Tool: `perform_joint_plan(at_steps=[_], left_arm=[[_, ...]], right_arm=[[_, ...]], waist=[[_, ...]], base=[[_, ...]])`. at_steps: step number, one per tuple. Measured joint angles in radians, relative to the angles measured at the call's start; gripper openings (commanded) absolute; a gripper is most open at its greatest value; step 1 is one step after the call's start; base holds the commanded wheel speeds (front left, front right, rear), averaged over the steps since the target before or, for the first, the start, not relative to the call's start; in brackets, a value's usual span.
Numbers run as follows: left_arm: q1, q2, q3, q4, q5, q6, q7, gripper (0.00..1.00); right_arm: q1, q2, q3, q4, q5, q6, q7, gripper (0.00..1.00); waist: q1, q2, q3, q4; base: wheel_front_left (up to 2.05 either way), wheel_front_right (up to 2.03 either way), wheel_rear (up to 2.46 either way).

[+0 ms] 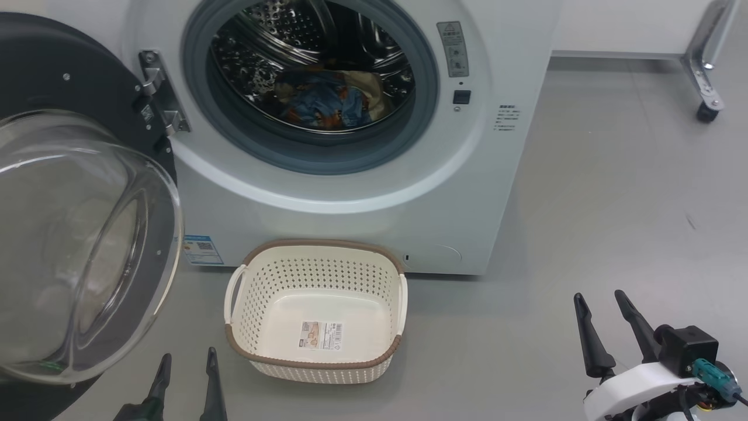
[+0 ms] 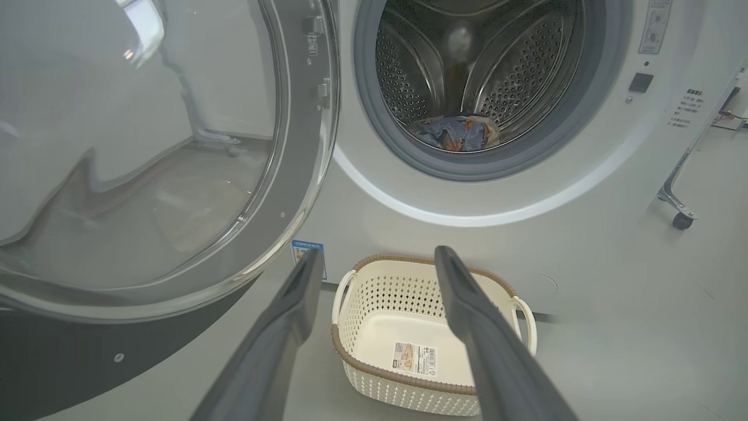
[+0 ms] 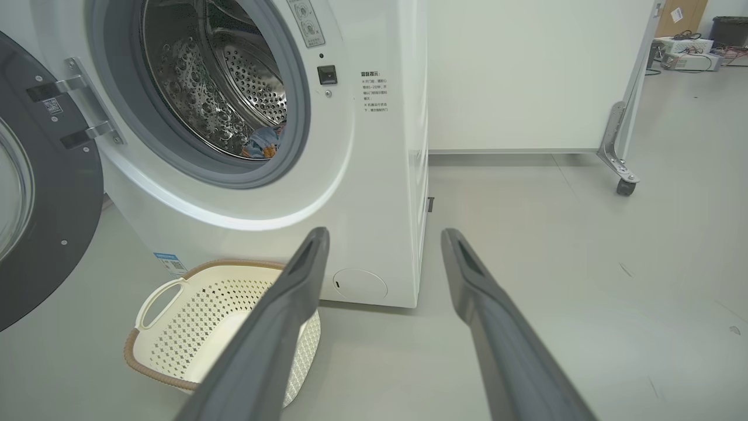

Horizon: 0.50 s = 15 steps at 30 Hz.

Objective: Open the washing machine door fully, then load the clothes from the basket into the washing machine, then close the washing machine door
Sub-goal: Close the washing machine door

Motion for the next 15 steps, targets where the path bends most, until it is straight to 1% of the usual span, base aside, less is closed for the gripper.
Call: perform_joint_plan(at_steps=[15], left_arm=[[0.000,0.000,0.006,-0.001,-0.001,0.009,0.000,1.00]], right_arm=[[0.000,-0.005,0.015,-0.005,0.000,0.000,0.000,1.00]], waist=[[0.0000,0.0000,-0.014,0.195]], base=[[0.00,0.00,0.00]])
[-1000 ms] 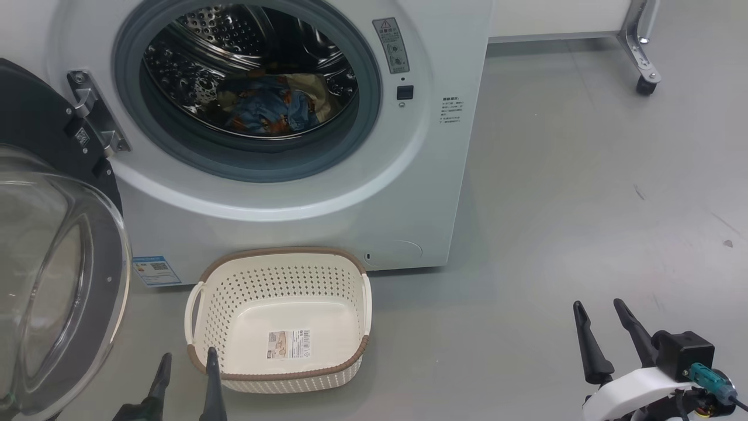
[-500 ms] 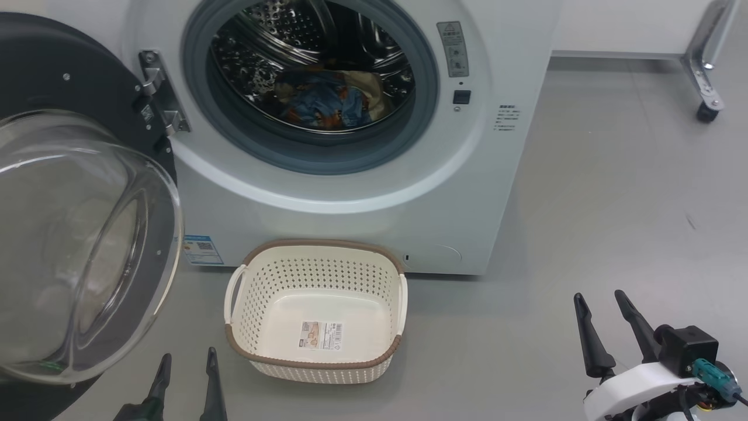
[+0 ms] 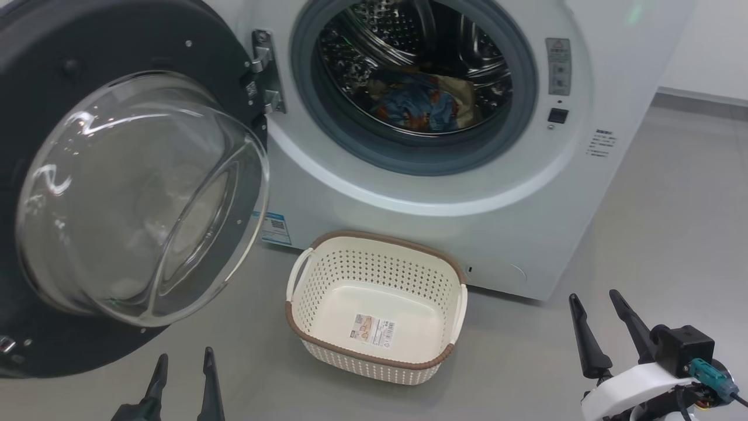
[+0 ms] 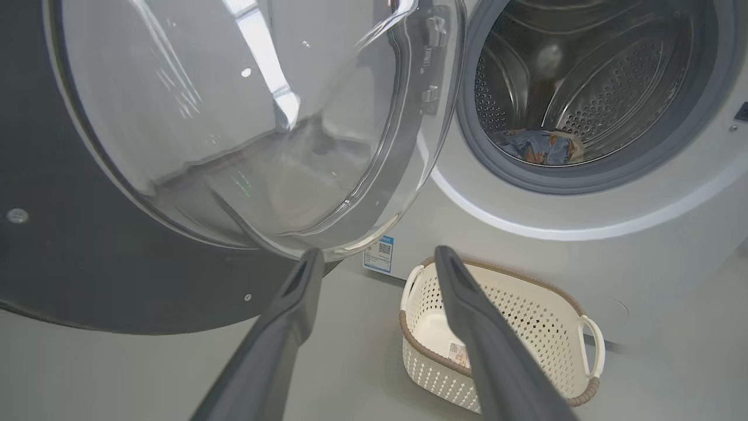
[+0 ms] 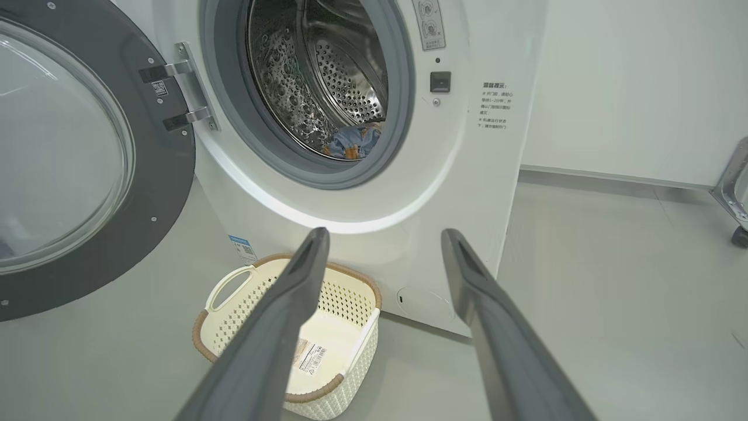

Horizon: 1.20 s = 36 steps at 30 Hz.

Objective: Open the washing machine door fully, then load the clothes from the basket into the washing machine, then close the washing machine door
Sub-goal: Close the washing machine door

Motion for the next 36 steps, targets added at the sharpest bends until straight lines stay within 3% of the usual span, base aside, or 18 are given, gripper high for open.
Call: perform_joint_plan(at_steps=[13,27,28,30,31,36], left_arm=[[0.003,0.001,0.050,-0.028,-0.007,0.012,0.000,1.00],[0.021,0.001,0.085,-0.066,-0.024,0.017,0.000,1.00],[0.023,0.001,0.086,-0.067,-0.029,0.017,0.000,0.95],[0.027,0.001,0.088,-0.069,-0.036,0.017,0.000,0.17],[0.030,0.001,0.090,-0.069,-0.038,0.018,0.000,0.00],[0.037,0.001,0.106,-0.074,-0.097,0.023,0.000,0.00]], right_arm=[[-0.018,0.004,0.057,0.001,0.000,0.000,0.000,1.00],[-0.058,-0.005,0.101,0.016,0.000,0.000,0.000,1.00],[-0.061,-0.007,0.103,0.017,0.000,0.000,0.000,1.00],[-0.063,-0.010,0.106,0.021,0.000,0.000,0.000,1.00],[-0.063,-0.011,0.108,0.021,0.000,0.000,0.000,1.00],[-0.074,-0.013,0.111,0.026,0.001,0.000,0.000,1.00]], waist=[[0.0000,0.0000,-0.008,0.165],[0.0000,0.0000,0.011,0.193],[0.0000,0.0000,0.012,0.194],[0.0000,0.0000,0.015,0.196],[0.0000,0.0000,0.016,0.197],[0.0000,0.0000,0.022,0.200]], base=[[0.00,0.00,0.00],[0.00,0.00,0.00],[0.00,0.00,0.00],[0.00,0.00,0.00],[0.00,0.00,0.00],[0.00,0.00,0.00]])
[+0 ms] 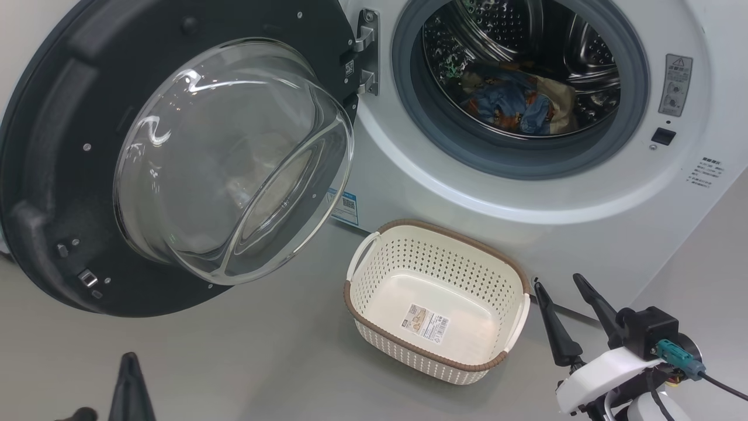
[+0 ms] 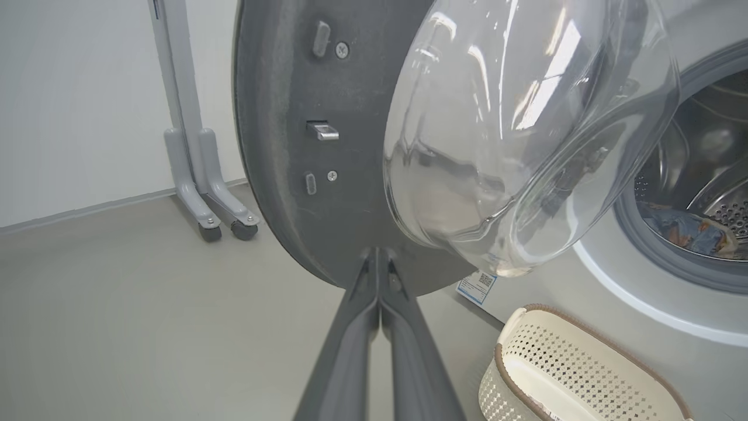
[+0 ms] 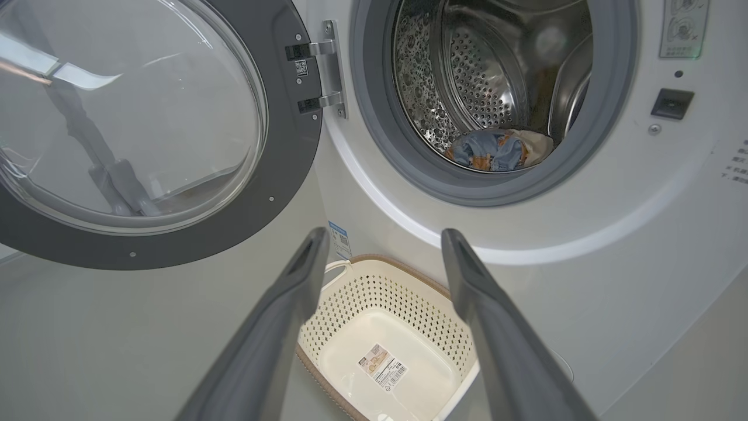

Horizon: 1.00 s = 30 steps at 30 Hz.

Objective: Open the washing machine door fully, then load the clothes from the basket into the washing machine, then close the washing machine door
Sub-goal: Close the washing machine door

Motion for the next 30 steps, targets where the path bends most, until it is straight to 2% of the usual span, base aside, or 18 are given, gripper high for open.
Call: perform_joint_plan(at_steps=[2,6,13,19,21,24,28,30], left_arm=[[0.000,0.000,0.019,-0.006,-0.045,0.000,0.000,0.00],[0.000,-0.001,0.088,-0.020,-0.264,0.001,0.000,0.00],[-0.036,-0.003,0.297,-0.048,-0.482,0.000,0.000,0.00],[-0.151,-0.004,0.464,-0.048,-0.684,-0.062,-0.005,0.00],[-0.191,0.000,0.504,-0.031,-0.749,-0.071,0.012,0.00],[-0.262,0.033,0.559,0.001,-0.843,-0.078,0.062,0.00],[-0.395,0.119,0.628,0.049,-0.954,-0.079,0.128,0.00],[-0.443,0.132,0.639,0.070,-0.982,-0.079,0.146,0.00]], right_arm=[[-0.001,0.000,0.000,0.002,0.000,0.000,0.000,1.00],[-0.002,-0.002,-0.001,0.006,0.002,0.000,0.000,1.00],[-0.002,-0.004,0.003,0.011,0.002,0.000,0.000,1.00],[-0.002,-0.003,0.014,0.016,0.005,0.000,0.000,1.00],[-0.001,-0.004,0.015,0.016,0.006,0.000,0.000,1.00],[-0.001,-0.004,0.027,0.018,0.006,0.000,0.000,1.00],[-0.001,-0.014,0.033,0.019,0.006,0.000,0.000,1.00],[-0.001,-0.023,0.033,0.020,0.006,0.000,0.000,1.00]], waist=[[0.0000,0.0000,0.001,0.001],[0.0000,0.0000,0.003,0.002],[0.0000,0.0000,0.009,0.007],[0.0000,0.0000,0.015,0.012],[0.0000,0.0000,0.020,0.014],[0.0000,0.0000,0.030,0.017],[0.0000,0.0000,0.054,0.020],[0.0000,0.0000,0.065,0.020]], base=[[0.00,0.00,0.00],[0.00,0.00,0.00],[0.00,0.00,0.00],[0.00,0.00,0.00],[0.00,0.00,0.00],[0.00,0.00,0.00],[0.00,0.00,0.00],[0.00,0.00,0.00]])
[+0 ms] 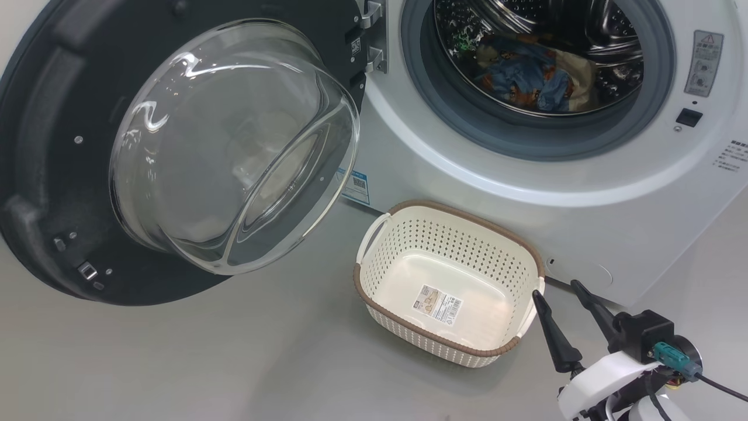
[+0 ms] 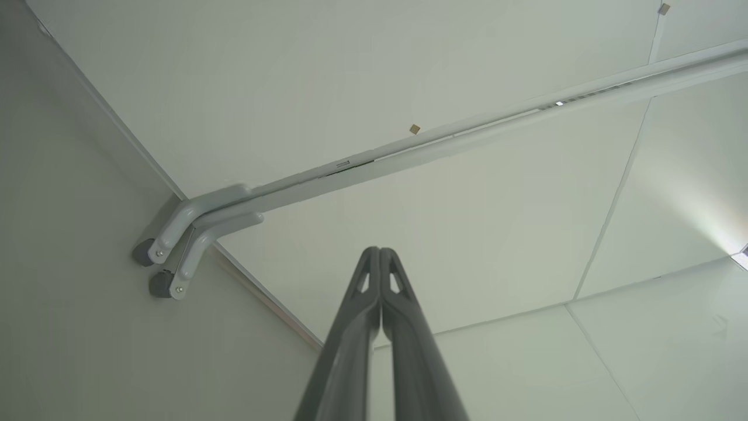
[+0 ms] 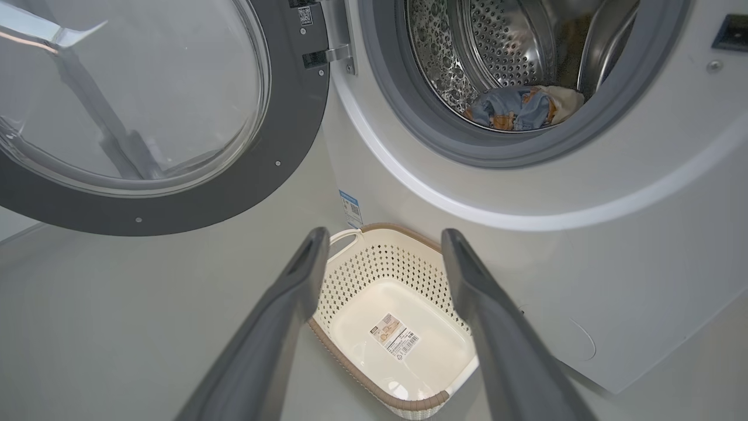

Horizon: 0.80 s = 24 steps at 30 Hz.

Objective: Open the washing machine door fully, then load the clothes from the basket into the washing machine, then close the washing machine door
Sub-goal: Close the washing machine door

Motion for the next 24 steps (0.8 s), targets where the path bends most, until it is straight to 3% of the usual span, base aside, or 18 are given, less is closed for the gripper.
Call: perform_joint_plan(at_steps=[8,17,24], left_arm=[[-0.127,0.061,-0.019,0.118,-0.043,0.003,0.088,0.00],[-0.251,0.061,-0.047,0.201,-0.157,-0.008,0.197,0.00],[-0.266,0.080,-0.067,0.256,-0.179,-0.026,0.283,0.00]], right_arm=[[0.000,-0.029,-0.010,0.001,0.000,0.000,0.000,1.00],[0.000,-0.048,-0.022,0.001,0.000,0.000,0.000,1.00],[0.000,-0.053,-0.022,0.001,0.000,0.000,0.000,1.00]], waist=[[0.0000,0.0000,0.035,-0.003],[0.0000,0.0000,0.060,-0.006],[0.0000,0.0000,0.062,-0.006]], base=[[0.00,0.00,0.00],[0.00,0.00,0.00],[0.00,0.00,0.00]])
